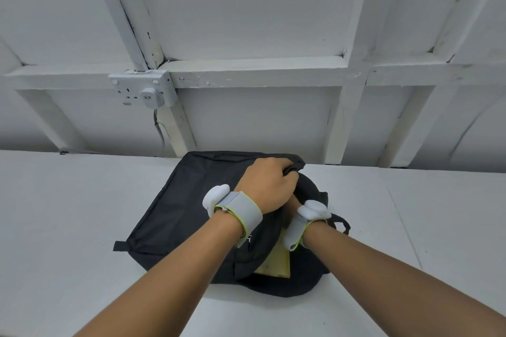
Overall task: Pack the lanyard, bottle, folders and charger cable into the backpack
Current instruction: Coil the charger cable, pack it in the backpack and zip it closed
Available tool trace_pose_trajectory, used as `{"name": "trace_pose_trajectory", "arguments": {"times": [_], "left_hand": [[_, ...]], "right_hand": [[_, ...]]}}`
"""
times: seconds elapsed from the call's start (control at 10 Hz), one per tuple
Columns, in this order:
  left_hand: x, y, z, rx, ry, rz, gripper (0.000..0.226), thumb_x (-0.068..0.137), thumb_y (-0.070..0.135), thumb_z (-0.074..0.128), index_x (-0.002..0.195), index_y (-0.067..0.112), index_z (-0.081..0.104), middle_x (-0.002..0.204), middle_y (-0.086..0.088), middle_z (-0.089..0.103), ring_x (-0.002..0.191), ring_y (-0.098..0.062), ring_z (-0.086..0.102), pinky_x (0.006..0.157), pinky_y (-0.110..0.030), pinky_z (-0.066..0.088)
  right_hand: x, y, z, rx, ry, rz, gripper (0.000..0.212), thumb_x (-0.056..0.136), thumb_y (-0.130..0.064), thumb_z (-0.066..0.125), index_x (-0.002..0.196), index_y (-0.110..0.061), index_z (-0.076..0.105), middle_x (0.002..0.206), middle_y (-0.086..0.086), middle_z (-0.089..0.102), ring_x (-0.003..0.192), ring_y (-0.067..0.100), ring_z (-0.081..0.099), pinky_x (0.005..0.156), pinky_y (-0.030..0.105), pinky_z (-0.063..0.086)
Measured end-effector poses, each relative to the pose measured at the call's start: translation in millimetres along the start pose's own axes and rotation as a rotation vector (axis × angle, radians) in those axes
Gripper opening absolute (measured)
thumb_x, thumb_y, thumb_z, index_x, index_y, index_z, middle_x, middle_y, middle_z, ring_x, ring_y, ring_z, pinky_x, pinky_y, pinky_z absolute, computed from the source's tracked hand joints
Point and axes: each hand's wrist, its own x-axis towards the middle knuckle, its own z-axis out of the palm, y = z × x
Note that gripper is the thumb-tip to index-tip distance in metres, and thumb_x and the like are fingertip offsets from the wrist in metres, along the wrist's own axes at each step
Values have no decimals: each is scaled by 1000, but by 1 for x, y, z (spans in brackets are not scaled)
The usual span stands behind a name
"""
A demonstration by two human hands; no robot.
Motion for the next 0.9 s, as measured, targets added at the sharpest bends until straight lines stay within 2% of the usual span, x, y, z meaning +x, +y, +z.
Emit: {"name": "trace_pose_trajectory", "arguments": {"times": [0.1, 0.2, 0.3, 0.4, 0.5, 0.6, 0.7, 0.8, 0.9], "left_hand": [[-3, 0, 2, 3, -23, -28, 20, 89, 31, 48, 98, 23, 65, 82, 2, 66, 77, -23, 62, 70, -35, 52], [-3, -5, 3, 8, -38, -53, 29, 87, 32, 51, 114, 27, 60, 92, 3, 68, 83, -22, 64, 75, -38, 54], [-2, -11, 7, -33, -62, -65, 43, 86, 33, 52, 129, 29, 52, 99, 2, 68, 86, -22, 65, 78, -39, 55], [1, -13, 19, -72, -105, -50, 47, 87, 33, 52, 133, 32, 49, 93, 5, 65, 85, -22, 63, 78, -38, 55], [8, -11, 33, -81, -159, -27, 51, 87, 32, 52, 138, 35, 44, 81, 8, 56, 75, -20, 56, 74, -33, 51], [14, -5, 45, -64, -237, -13, 56, 89, 32, 52, 142, 37, 38, 80, 7, 56, 72, -18, 54, 71, -31, 49], [14, -3, 60, -21, -325, -18, 59, 88, 40, 51, 144, 39, 32, 90, 4, 63, 81, -20, 62, 77, -33, 53], [14, -2, 81, 94, -513, -56, 77, 82, 70, 47, 148, 37, 29, 130, 0, 62, 114, -22, 61, 96, -36, 50], [21, -3, 80, 109, -553, -101, 81, 76, 86, 33, 122, 26, 62, 118, 0, 68, 110, -21, 62, 94, -36, 50]], "right_hand": [[-12, 5, -51, -799, -422, -357, 29, 96, 0, 32, 90, 3, 60, 88, 13, 62, 89, 18, 55, 80, 15, 39], [-19, -3, -9, -68, -372, 122, 69, 104, -48, 12, 136, 4, 45, 139, -17, 50, 139, 6, 35, 97, 17, 36], [-18, 21, 18, 587, 54, 271, 59, 104, -39, 31, 140, 6, 40, 130, -30, 53, 135, -2, 39, 105, 32, 33], [-22, 48, 47, 484, 104, -23, 52, 88, -54, 45, 130, -25, 53, 133, 2, 51, 119, 29, 45, 94, 45, 36], [-33, 78, 71, 413, 138, 73, 48, 77, -55, 51, 114, -26, 63, 127, 4, 46, 109, 33, 42, 82, 42, 38], [-37, 95, 76, 733, 199, 238, 27, 79, -28, 60, 102, -14, 61, 120, 7, 41, 99, 31, 50, 72, 39, 49], [-31, 106, 78, 973, 185, 368, 14, 82, -21, 61, 94, -16, 57, 106, 3, 49, 85, 27, 57, 72, 36, 49], [-23, 110, 86, 1181, 107, 368, 7, 81, -16, 60, 85, -21, 58, 90, 1, 62, 85, 22, 58, 74, 32, 48], [-12, 122, 88, 1299, 128, 380, 7, 84, -15, 60, 87, -17, 66, 87, -1, 67, 84, 20, 62, 77, 29, 48]]}}
